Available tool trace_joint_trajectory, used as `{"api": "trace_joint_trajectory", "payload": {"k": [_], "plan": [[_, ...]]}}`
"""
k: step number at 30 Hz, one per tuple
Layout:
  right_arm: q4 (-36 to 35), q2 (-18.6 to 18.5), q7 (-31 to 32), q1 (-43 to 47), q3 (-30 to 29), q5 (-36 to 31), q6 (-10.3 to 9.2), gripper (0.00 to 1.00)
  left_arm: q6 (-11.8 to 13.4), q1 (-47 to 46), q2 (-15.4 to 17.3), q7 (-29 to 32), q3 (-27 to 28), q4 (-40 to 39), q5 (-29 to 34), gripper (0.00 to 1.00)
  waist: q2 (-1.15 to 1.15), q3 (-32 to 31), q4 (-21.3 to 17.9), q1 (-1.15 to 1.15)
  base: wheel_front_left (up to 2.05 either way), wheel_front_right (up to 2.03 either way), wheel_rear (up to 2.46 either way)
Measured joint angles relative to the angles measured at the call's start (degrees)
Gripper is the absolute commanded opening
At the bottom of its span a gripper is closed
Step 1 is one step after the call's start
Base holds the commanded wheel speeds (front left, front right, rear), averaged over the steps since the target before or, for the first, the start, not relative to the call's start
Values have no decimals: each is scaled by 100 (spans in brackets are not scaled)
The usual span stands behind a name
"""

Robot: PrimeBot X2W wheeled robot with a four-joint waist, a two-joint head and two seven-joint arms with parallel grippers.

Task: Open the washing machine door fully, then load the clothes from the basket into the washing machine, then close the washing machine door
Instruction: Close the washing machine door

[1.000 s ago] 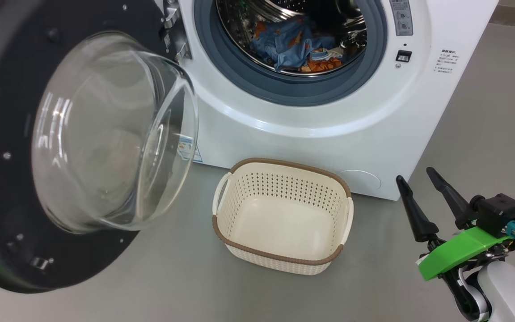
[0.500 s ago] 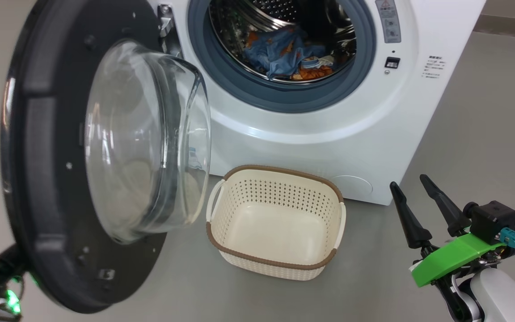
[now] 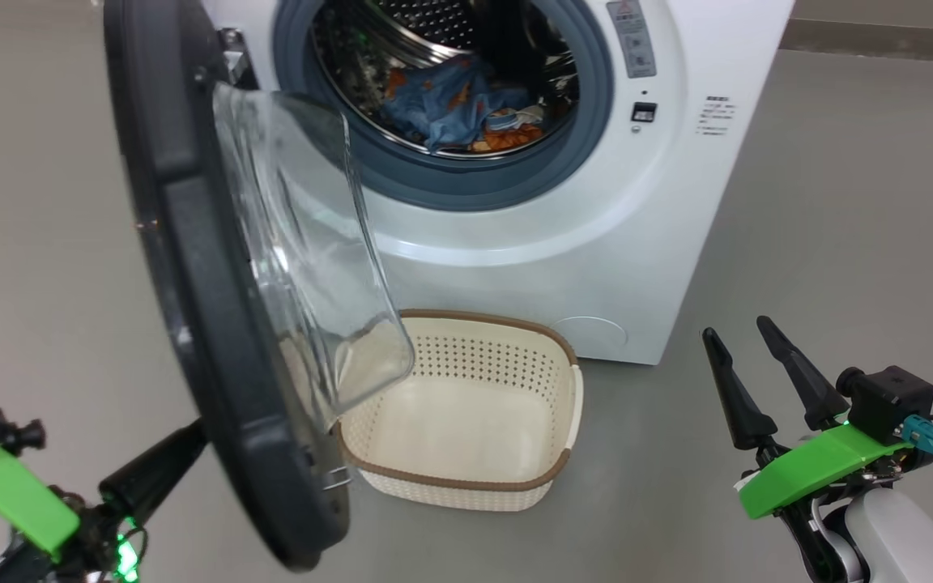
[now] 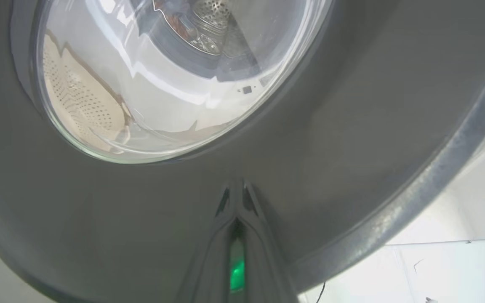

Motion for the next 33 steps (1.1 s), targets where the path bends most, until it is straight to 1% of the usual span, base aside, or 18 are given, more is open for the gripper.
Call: {"api": "trace_joint_trajectory", "payload": {"k": [3, 6, 14, 17, 18, 25, 33], "plan": [[-9, 34, 0, 44, -19, 0, 0, 100, 59, 7, -143, -38, -121, -200, 16, 0, 0, -10, -139, 0, 0, 0, 0], [-10, 48, 0, 50, -40, 0, 0, 100, 115, 5, -300, -201, -215, -270, 137, 0, 0, -19, -296, 0, 0, 0, 0], [-33, 75, 0, 51, -158, 0, 0, 100, 212, -138, -503, -686, -331, -66, 394, 0, 0, 4, -804, 0, 0, 0, 0], [-35, 109, 0, 51, -172, 0, 0, 100, 213, -297, -563, -849, -333, 73, 463, 0, 0, 34, -1024, 0, 0, 0, 0], [-36, 124, 0, 51, -179, 0, 0, 100, 212, -383, -589, -918, -342, 148, 463, 0, 0, 58, -1173, 0, 0, 0, 0], [-56, 131, 0, 49, -208, -1, 0, 100, 193, -669, -658, -1190, -379, 354, 468, 0, 0, 160, -1695, 0, 0, 0, 0], [-58, 143, 0, 47, -209, -1, 0, 100, 101, -1088, -768, -1666, -434, 798, 506, 0, 0, 271, -2135, 0, 0, 0, 0]]}}
